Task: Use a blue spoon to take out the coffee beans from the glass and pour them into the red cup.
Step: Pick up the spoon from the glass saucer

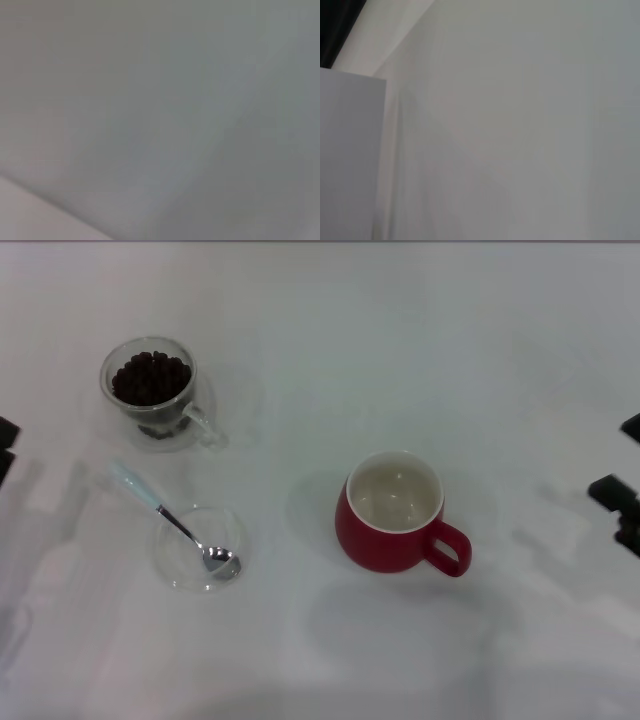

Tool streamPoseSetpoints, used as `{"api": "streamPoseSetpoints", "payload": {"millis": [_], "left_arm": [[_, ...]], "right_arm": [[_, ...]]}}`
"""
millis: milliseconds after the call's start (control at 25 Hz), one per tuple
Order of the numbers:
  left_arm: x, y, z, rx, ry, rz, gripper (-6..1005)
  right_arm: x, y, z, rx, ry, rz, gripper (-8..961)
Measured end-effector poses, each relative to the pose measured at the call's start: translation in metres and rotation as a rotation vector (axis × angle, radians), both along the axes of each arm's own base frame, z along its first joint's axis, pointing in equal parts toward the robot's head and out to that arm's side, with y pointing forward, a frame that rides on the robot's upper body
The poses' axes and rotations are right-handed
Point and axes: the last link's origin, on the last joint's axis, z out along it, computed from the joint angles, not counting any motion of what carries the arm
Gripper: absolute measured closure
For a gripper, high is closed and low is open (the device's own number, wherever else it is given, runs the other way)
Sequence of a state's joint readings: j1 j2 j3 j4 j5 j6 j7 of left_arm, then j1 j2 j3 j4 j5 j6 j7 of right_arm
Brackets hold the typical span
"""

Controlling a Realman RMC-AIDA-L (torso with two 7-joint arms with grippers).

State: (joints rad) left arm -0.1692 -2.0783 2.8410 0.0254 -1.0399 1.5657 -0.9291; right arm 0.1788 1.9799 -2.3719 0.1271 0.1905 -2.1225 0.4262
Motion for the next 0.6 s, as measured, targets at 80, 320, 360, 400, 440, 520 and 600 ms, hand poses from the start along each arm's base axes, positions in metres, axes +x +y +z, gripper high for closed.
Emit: {"api": "streamPoseSetpoints", "payload": {"millis": [80,320,360,400,440,520,600], "left_arm": [[0.001,-0.003,-0.005,-0.049,-0.086,0.015,351],[0.0,-0.005,-0.021,-0.175,-0.244,0.096,351],[-0.001,-0.004,-0.025,-0.209,-0.262,0.114,352],[-0.001,-0.003,-0.028,-0.237,-0.271,0.124,352],[-0.001,-0.001,-0.032,-0.271,-0.276,0.13,352],[0.001,0.004,-0.038,-0.322,-0.279,0.131,351],[0.002,0.007,-0.04,-0.346,-0.28,0.13,351]], "right_arm": [[0.001,0.0,0.004,0.017,0.003,-0.002,308],[0.002,0.001,0.01,0.036,0.002,0.003,307],[0.002,0.001,0.01,0.036,0.002,0.005,307],[0.002,0.002,0.01,0.036,0.002,0.007,307],[0.001,0.002,0.01,0.037,0.002,0.009,307],[0.001,0.003,0.01,0.037,0.002,0.012,308],[0.0,0.005,0.01,0.037,0.002,0.016,308]]}}
